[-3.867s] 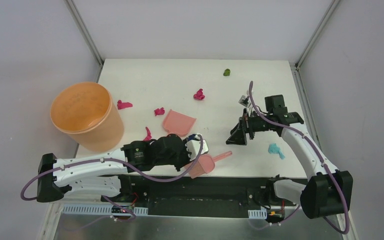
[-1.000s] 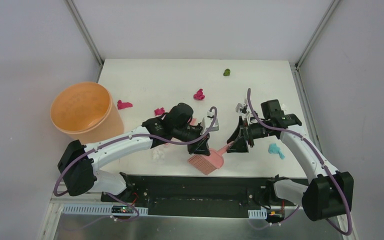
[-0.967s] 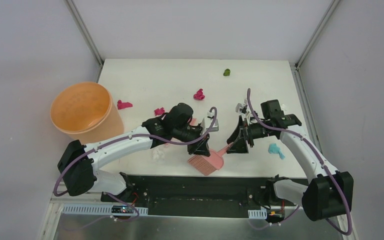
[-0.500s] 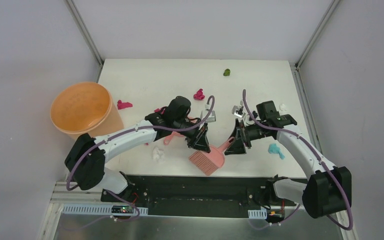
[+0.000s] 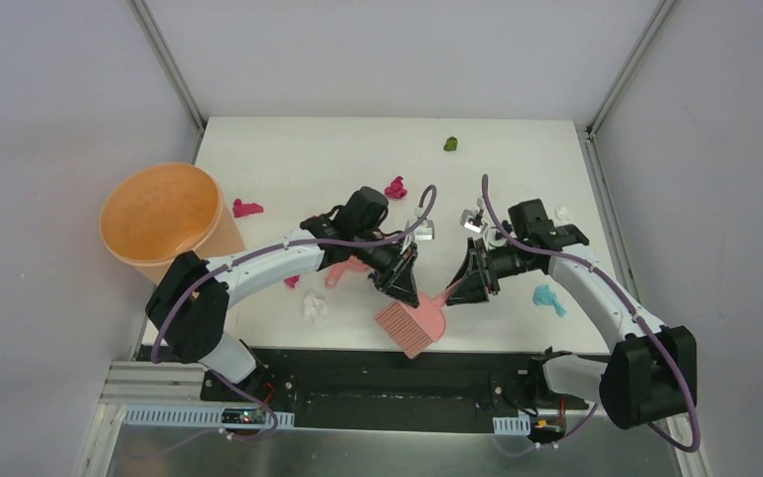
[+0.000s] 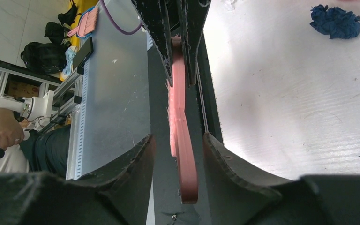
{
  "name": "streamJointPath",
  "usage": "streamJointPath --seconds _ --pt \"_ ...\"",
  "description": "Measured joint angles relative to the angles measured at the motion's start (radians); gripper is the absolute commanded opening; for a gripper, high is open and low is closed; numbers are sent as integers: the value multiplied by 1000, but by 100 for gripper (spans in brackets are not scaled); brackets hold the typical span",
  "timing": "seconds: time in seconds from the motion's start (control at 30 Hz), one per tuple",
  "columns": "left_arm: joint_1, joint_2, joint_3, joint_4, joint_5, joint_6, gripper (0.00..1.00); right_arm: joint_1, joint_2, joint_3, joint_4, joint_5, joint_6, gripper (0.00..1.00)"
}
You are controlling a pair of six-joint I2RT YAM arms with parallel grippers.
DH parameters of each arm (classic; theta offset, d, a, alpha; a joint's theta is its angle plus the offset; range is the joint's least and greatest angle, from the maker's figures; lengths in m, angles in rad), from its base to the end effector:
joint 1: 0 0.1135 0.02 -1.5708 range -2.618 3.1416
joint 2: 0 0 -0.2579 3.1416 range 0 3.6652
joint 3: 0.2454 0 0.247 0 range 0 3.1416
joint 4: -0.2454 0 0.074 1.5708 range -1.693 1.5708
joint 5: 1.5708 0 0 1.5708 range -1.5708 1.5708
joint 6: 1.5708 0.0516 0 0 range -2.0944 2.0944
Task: Sweep away the paper scraps from the table
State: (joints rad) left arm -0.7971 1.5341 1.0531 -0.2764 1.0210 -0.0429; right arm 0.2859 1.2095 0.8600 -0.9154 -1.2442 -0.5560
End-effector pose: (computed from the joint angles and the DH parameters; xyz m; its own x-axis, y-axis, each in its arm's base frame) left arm 0.1950 -0.2626 0.2442 -0.5142 0.4944 -0.7008 0.7854 -0.0569 -0.6164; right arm 0.1798 0.1038 0.2427 -0.5849 -0.3484 -0.7325 -0.7921 0.0512 0.6082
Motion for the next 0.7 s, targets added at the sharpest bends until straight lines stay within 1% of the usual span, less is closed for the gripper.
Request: streamJointPath --seconds 0.1,0.2,0.3,0.4,0.53,0.67,0.7 --pt "0 0 5 -31 3 6 0 0 0 0 -7 0 -6 36" --pt "0 3 17 -73 3 29 0 0 0 1 -26 2 -30 33" --pt "0 10 35 -115 3 54 0 0 0 6 -50 4 -56 33" --pt "0 12 39 -137 3 65 0 0 0 11 -64 6 -73 36" --pt "0 16 39 -152 4 69 0 0 0 11 -71 8 -80 37" --pt "0 20 39 -152 11 69 0 0 0 11 -74 9 -82 35" --pt "0 20 39 -152 11 69 0 0 0 11 -74 9 -82 33"
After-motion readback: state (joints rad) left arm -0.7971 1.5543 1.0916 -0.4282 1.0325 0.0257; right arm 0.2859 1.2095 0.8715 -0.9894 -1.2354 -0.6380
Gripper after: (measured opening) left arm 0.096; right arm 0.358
